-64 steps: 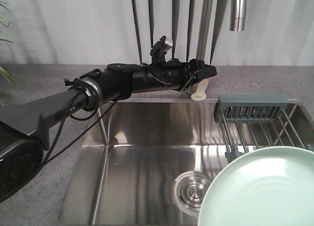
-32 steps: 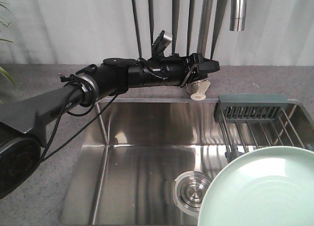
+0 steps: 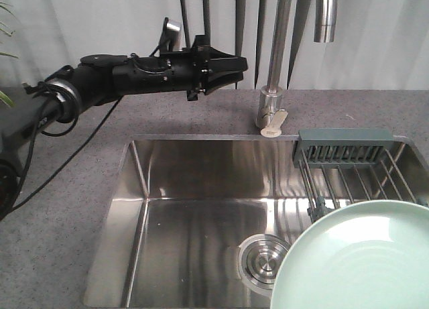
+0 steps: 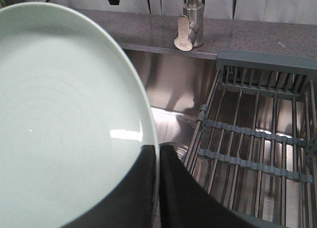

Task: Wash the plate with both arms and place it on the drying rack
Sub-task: 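Withdraw the left gripper up and away from the faucet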

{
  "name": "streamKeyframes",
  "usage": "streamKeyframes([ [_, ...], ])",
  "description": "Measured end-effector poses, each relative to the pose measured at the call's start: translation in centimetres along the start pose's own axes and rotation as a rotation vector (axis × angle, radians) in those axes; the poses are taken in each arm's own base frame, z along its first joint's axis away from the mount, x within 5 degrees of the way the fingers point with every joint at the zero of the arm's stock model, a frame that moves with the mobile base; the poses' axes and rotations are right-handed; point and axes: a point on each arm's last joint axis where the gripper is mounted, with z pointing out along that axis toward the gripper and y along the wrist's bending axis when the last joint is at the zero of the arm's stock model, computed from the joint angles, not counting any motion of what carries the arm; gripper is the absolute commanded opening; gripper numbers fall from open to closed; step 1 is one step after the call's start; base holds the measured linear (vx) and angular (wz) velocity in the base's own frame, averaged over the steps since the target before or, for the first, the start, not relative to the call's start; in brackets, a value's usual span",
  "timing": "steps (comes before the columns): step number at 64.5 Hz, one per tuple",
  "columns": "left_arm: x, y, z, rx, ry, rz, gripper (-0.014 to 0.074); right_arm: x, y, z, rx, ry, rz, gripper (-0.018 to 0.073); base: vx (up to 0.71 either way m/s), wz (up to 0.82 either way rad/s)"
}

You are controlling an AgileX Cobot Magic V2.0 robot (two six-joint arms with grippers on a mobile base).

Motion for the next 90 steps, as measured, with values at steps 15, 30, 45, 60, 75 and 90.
streamKeyframes([
  [15, -1.8, -1.6, -4.4, -0.034, 0.027, 0.023, -0.0007, 0.0, 0.0, 0.0, 0.0, 0.0, 0.0, -0.0005, 0.0, 0.0],
  [30, -2.5, -6.9, -7.8, -0.174, 0.061, 0.15, -0.0006, 0.0, 0.0, 0.0, 0.0, 0.0, 0.0, -0.0005, 0.0, 0.0],
  [45, -1.3, -13.7, -11.1, -0.488, 0.13, 0.338, -0.0006, 0.0, 0.0, 0.0, 0.0, 0.0, 0.0, -0.0005, 0.0, 0.0],
  [60, 1.1, -22.2, -14.7, -0.708, 0.082, 0.527, -0.0006, 0.0, 0.0, 0.0, 0.0, 0.0, 0.0, -0.0005, 0.0, 0.0],
  [75, 4.9, -30.4, -17.3, -0.712, -0.015, 0.691, -0.0006, 0.0, 0.0, 0.0, 0.0, 0.0, 0.0, -0.0005, 0.0, 0.0],
  [90, 10.8, -33.1, -19.5, -0.713, 0.006, 0.755, -0.0006, 0.0, 0.0, 0.0, 0.0, 0.0, 0.0, -0.0005, 0.0, 0.0],
])
